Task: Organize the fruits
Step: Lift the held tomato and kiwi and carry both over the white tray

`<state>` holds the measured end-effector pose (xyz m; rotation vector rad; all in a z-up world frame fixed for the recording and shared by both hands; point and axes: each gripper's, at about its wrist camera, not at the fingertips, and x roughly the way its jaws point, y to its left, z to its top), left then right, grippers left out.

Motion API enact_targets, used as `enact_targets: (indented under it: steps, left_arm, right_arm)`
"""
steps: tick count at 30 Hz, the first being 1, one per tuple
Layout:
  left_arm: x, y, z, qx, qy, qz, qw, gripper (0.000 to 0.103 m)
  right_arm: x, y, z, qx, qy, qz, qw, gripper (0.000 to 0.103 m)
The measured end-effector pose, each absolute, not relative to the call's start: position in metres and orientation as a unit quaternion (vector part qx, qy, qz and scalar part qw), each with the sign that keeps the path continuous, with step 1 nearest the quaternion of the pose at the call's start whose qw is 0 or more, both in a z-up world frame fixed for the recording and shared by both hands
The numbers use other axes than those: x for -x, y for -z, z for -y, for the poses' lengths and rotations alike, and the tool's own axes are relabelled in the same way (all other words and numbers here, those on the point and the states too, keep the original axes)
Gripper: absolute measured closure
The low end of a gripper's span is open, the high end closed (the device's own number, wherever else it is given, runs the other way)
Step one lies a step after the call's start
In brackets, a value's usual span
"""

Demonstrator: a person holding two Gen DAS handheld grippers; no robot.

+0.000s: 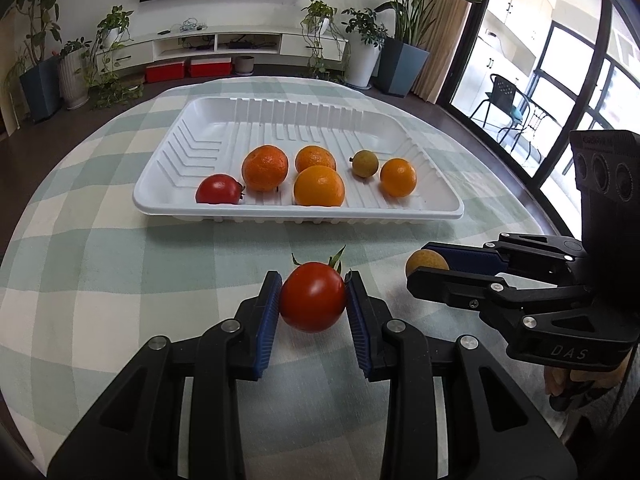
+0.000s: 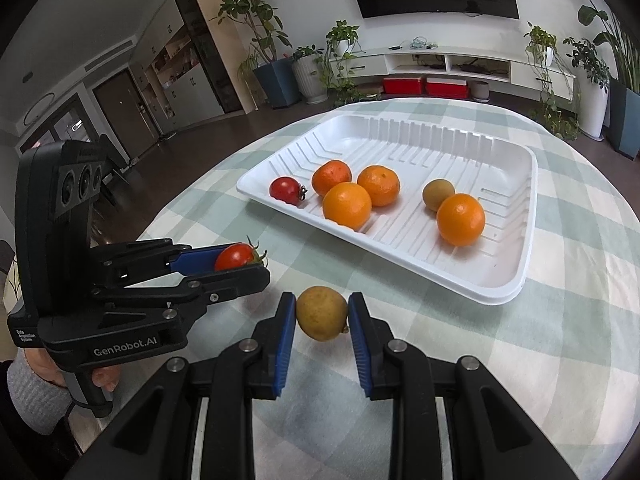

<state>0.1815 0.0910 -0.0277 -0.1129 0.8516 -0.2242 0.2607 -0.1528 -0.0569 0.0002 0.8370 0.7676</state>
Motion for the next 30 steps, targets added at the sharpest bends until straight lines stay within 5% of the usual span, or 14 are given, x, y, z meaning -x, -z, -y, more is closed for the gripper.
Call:
enact_targets:
  steps: [30]
  left_arm:
    - [-0.211,0.005,-0.098,0.074,0.106,-0.391,0.911,0.073]
  right_arm:
    - [-0.284,0.045,0.176,-0.067,-0.343,-0.376,0.858,0.074]
